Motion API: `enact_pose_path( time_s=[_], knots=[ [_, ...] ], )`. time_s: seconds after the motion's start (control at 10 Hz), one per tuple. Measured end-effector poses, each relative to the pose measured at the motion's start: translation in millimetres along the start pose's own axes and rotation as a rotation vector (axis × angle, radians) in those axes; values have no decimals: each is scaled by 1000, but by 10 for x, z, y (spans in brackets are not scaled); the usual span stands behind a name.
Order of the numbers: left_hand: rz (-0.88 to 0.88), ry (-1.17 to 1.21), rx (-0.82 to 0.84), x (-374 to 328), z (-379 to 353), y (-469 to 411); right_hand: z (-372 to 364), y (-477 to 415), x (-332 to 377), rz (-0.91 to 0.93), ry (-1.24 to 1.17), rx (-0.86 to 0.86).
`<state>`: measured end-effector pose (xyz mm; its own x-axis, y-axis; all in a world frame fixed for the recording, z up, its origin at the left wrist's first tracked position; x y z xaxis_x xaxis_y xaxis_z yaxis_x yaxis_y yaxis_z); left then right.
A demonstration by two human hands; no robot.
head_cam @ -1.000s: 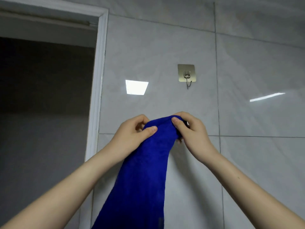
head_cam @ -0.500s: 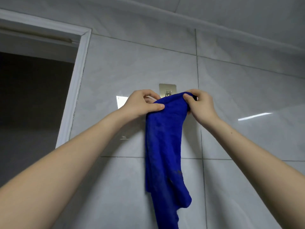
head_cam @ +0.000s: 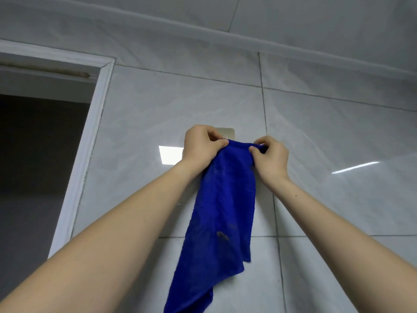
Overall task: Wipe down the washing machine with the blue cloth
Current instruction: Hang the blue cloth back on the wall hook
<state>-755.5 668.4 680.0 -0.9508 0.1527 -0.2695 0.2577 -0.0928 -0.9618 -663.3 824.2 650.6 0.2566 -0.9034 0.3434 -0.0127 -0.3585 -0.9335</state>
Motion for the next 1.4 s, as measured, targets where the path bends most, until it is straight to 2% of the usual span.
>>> enact_pose_path(
  time_s=[0.1,0.2,0.3,0.4,0.5,0.6,0.7,0.9,1.0,1.1,1.2,1.3,1.4],
  knots=[
    [14,-8,21,54,23,170,-15,274,-100,22,-21,-24],
    [52,69,-11,140,60,398,-47,569,-87,-67,-222,34],
    [66,136,-31,158,61,524,-36,647,-17,-122,-194,98],
    [73,146,-36,130,58,556,67,563,51,-84,-58,133],
    [76,139,-42,111,52,578,144,527,198,22,44,96],
    [74,134,-49,95,56,613,94,524,313,124,-54,124],
    [49,147,-58,111,73,722,-49,608,236,125,-109,208],
    [77,210,-59,171,60,849,-162,759,147,40,-267,170],
    [75,190,-26,141,94,872,-112,773,171,35,-243,168],
    [80,146,20,89,185,1015,-5,942,158,51,-144,161],
    [-18,-76,103,37,313,1315,172,1272,154,111,-2,169],
    [-131,-307,188,31,467,1828,372,1811,104,192,111,242],
    [-214,-411,246,57,580,2362,507,2355,21,205,183,365]
  ],
)
Point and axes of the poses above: each hand's wrist, its own y-axis away from the middle knuckle, its own z-axis out of the back of the hand, x = y × z, the point moved 2 cm from there along -y, towards the middle knuckle, and after that the axes turned 4 degrees about y, right-handed, at the moved point
